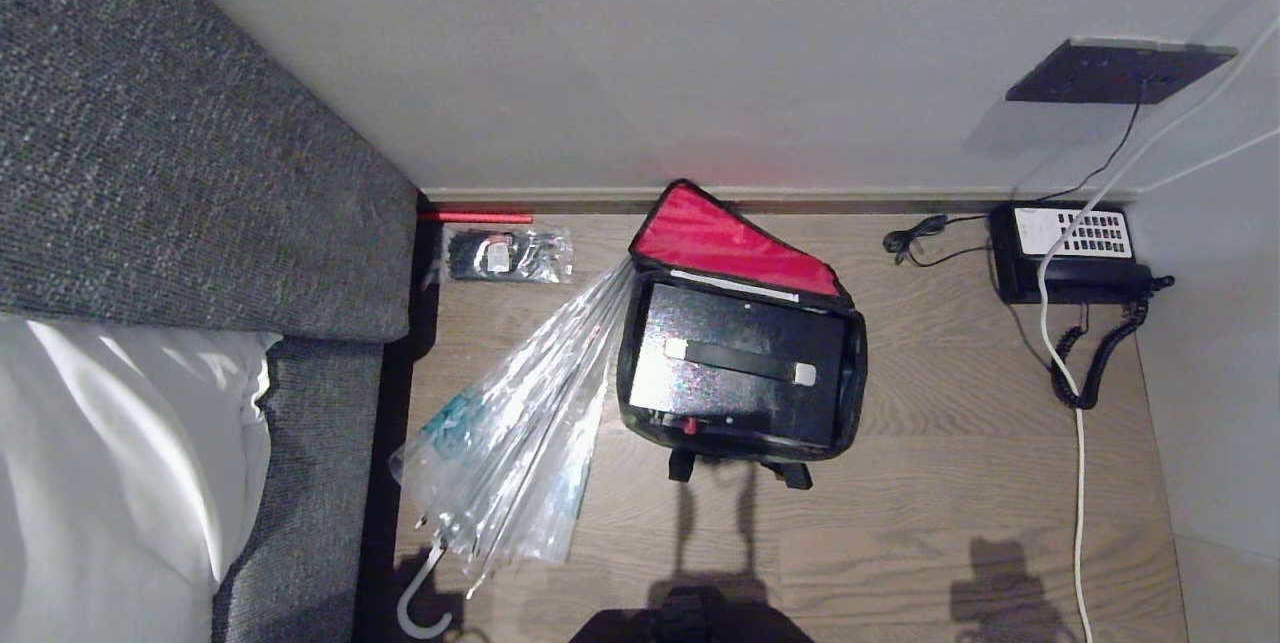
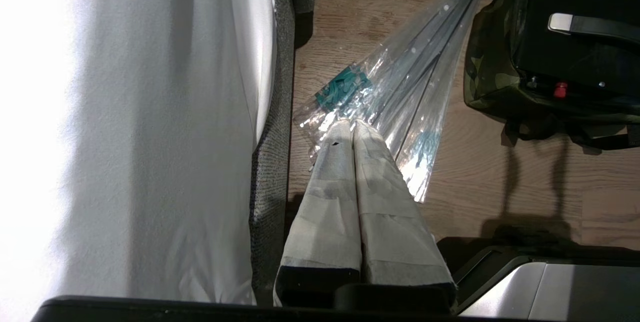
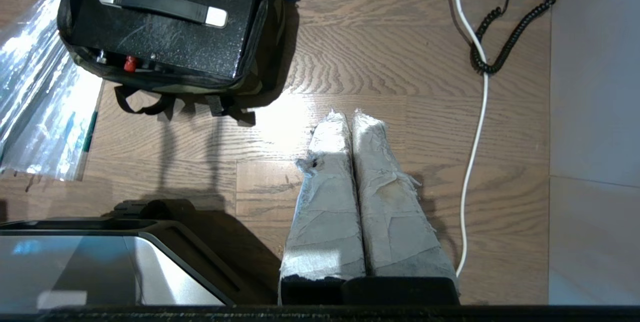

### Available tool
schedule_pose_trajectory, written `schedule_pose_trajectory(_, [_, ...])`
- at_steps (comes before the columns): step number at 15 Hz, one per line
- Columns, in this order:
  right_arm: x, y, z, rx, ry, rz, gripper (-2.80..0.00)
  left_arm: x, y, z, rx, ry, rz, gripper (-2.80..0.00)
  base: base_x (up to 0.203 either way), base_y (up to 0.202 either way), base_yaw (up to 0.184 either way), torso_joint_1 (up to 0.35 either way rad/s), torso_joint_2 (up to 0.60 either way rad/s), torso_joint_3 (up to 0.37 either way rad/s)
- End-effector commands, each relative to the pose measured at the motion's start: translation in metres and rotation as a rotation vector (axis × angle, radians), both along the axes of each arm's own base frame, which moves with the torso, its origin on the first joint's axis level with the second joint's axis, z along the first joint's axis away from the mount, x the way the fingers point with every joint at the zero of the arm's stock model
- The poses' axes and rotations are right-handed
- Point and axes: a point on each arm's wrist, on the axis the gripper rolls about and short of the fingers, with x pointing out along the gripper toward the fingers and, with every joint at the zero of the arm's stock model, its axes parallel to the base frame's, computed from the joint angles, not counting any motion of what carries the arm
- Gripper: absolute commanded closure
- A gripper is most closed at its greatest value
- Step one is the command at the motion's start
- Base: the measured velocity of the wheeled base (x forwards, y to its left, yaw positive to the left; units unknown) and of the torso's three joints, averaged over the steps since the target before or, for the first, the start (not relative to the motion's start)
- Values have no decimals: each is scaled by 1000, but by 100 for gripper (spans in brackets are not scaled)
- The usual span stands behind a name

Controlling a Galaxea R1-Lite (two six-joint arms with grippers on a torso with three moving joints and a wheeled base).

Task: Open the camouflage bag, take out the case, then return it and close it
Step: Close the top of the storage box

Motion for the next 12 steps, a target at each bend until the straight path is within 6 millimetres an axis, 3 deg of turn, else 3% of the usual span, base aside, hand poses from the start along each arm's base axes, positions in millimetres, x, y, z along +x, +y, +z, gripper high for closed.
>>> schedule_pose_trajectory(1, [-2,0,-1,-1,-27,1,0,0,0,0,0,-1,1,0,0,0,0,2,2,-61])
schedule_pose_trajectory(12, [-2,0,-1,-1,-27,0,0,0,0,0,7,0,0,0,0,0,0,0,1,-3])
